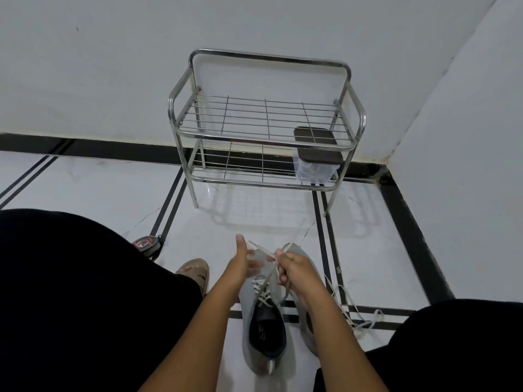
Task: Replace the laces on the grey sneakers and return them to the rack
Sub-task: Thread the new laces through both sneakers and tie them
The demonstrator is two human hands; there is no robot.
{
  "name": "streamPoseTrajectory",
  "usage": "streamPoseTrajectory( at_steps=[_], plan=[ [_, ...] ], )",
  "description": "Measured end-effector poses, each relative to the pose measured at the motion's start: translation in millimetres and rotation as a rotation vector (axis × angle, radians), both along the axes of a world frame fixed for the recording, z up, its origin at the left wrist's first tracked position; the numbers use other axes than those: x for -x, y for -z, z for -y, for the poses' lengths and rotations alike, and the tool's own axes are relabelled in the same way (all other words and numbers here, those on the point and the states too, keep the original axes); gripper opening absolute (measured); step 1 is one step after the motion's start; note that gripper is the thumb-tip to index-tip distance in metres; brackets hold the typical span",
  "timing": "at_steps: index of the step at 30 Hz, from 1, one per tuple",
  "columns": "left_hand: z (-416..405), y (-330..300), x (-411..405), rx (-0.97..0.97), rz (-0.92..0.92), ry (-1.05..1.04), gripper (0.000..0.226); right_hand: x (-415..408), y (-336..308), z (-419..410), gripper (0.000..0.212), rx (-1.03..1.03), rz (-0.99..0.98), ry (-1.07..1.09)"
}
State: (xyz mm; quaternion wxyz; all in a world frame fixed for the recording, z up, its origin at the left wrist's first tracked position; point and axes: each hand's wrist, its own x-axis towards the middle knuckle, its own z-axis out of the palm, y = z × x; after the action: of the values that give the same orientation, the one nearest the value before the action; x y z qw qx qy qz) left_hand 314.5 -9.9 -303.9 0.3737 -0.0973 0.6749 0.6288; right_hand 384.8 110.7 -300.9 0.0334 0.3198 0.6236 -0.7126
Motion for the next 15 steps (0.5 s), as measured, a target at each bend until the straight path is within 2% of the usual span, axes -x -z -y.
streamPoseTrajectory(
  at_steps=[2, 4, 6, 8, 10, 12, 15],
  plan=[
    [4, 17, -15, -0.023, 0.072, 0.147, 0.09, 1, 3, -5, 0.025, 0.03, -0.024, -0.021],
    [5, 28, -19, 0.021, 0.062, 0.136, 0.093, 0, 4, -14, 0.018, 0.017, -0.012, -0.149],
    [4, 29, -13, 0.025, 0.075, 0.004, 0.084, -2, -1, -23, 0.015, -0.1, 0.05, -0.371],
    [6, 30, -3, 0.006, 0.095, -0.004, 0.075, 1, -2, -27, 0.015, -0.327, 0.131, -0.538],
    [6, 28, -3, -0.069, 0.166, 0.092, 0.067, 7, 2, -23, 0.015, -0.611, 0.171, -0.552],
    [4, 27, -10, -0.156, 0.245, 0.138, 0.06, 12, 9, -15, 0.024, -0.791, 0.164, -0.52],
    [-2, 32, -9, -0.237, 0.317, -0.026, 0.045, 15, 20, -8, 0.025, -0.775, 0.066, -0.464]
  ],
)
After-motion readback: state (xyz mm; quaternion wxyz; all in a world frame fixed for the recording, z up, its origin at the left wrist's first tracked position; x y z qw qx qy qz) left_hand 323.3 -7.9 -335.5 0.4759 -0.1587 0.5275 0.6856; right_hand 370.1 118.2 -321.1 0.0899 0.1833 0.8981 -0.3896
